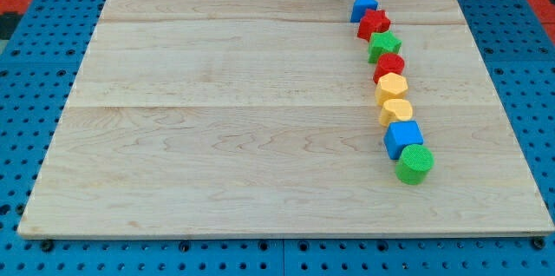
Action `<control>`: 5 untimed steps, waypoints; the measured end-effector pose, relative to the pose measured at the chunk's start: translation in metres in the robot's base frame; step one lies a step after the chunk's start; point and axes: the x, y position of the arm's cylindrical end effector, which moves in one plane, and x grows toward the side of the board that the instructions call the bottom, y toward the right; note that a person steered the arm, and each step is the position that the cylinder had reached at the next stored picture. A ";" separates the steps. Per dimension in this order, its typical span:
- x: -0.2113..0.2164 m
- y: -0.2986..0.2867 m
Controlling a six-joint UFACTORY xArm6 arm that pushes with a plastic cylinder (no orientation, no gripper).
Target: Move the triangle to the top center of the board
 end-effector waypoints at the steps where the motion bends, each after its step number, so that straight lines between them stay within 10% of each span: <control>1: -0.001 0.055; 5: 0.050 0.027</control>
